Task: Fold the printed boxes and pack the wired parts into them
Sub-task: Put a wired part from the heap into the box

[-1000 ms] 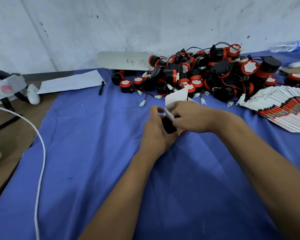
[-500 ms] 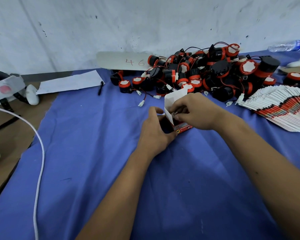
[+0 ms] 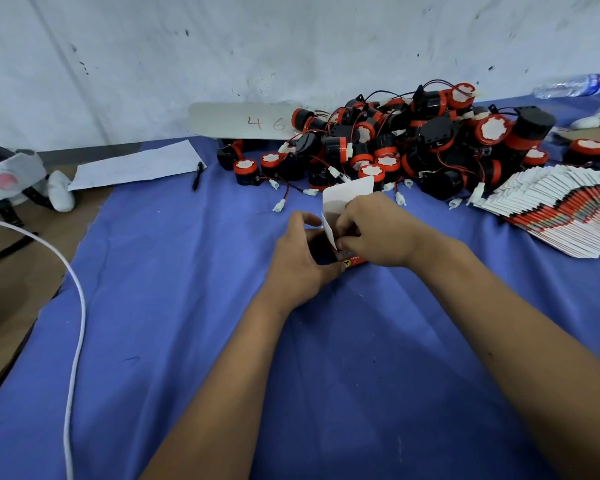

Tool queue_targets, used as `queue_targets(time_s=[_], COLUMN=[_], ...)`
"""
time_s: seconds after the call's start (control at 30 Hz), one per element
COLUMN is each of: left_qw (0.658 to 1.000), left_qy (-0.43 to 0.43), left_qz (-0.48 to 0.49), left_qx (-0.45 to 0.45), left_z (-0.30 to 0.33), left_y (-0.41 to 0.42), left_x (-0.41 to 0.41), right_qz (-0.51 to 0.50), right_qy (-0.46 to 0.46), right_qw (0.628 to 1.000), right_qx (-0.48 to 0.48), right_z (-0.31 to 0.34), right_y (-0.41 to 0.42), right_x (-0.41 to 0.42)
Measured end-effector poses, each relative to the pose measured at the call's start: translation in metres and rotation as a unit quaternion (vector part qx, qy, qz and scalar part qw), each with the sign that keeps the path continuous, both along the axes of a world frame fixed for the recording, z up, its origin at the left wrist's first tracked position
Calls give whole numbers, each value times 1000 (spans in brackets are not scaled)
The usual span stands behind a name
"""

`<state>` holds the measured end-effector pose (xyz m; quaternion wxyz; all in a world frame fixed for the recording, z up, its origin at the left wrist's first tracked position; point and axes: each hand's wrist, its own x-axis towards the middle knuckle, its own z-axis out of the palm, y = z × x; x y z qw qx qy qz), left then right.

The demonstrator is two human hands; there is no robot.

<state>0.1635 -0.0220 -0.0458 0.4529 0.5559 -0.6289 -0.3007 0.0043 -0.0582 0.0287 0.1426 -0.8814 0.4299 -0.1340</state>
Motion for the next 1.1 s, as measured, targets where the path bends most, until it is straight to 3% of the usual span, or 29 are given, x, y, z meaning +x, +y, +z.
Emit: queue_targets(time_s=[0.07, 0.33, 0.43, 0.47, 0.53, 0.63, 0.77, 0.87, 0.97, 1.1], left_qw=[1000, 1000, 997, 997, 997, 997, 998, 994, 990, 992], left_qy=[0, 1, -9, -11, -8, 5, -21, -73, -108, -75], left_qz=[0, -20, -51, -55, -54, -61, -43, -19, -3, 17], left_qx=[3, -18, -51, -56, -57, -44, -51, -74, -95, -100], left_z=[1, 1, 4, 5, 5, 4, 2, 0, -1, 0], left_y=[0, 3, 5, 5, 6, 7, 4, 3, 3, 2], left_x=[0, 1, 2, 3, 8, 16, 17, 17, 17, 17], right_qz=[-11, 9, 25, 27, 2, -113, -198, -142, -98, -141], right_qy=[-4, 146, 154, 110, -70, -291, -396, -457, -471, -551], right_qw=[1000, 985, 987, 994, 993, 920, 895, 874, 863, 790], right_qx=[-1, 92, 40, 6, -97, -238, -55, 87, 152, 228], right_z=[5, 16, 12, 7, -9, -34, -56, -60, -64, -62], right_y=[0, 0, 5, 7, 8, 10, 1, -1, -2, -5], right_x=[1, 1, 0, -1, -7, -16, -22, -21, -19, -19])
